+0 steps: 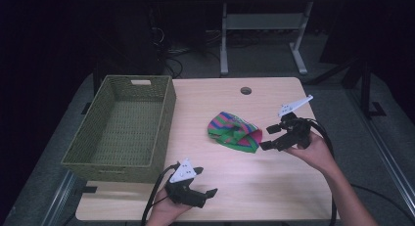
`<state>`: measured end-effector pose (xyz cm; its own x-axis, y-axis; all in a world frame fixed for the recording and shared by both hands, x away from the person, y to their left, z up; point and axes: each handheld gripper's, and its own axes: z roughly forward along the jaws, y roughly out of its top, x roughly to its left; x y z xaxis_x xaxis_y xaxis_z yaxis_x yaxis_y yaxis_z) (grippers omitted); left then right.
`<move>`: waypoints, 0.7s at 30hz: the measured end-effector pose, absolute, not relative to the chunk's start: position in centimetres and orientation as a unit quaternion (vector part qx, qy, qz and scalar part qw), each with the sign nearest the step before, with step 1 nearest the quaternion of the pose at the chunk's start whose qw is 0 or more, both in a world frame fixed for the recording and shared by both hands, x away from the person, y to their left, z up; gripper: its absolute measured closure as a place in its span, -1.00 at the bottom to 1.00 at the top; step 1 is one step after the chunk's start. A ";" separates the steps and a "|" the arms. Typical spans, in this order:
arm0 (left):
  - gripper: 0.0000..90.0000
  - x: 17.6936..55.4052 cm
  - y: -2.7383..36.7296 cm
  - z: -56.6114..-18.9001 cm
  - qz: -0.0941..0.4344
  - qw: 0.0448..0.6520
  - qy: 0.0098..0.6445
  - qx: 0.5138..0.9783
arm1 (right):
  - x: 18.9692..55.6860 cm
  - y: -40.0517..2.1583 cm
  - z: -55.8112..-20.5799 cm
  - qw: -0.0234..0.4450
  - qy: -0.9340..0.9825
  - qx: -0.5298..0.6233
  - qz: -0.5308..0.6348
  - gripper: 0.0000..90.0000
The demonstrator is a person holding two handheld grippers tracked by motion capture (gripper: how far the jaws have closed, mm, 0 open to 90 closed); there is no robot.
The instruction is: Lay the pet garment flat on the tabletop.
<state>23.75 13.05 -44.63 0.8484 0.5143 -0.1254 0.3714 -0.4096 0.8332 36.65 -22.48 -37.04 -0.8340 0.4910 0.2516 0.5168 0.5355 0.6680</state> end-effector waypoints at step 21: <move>-0.66 23.9 13.5 -44.3 0.069 0.490 0.267 0.827 | 40.7 -19.2 -37.3 0.022 -0.889 -0.280 -0.361 -0.46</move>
<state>23.92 13.51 -44.31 0.8475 0.5097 -0.1484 0.3746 -0.3762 0.8474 40.73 -19.17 -37.34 -0.8417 0.4830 0.2414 0.5145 0.5818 0.6299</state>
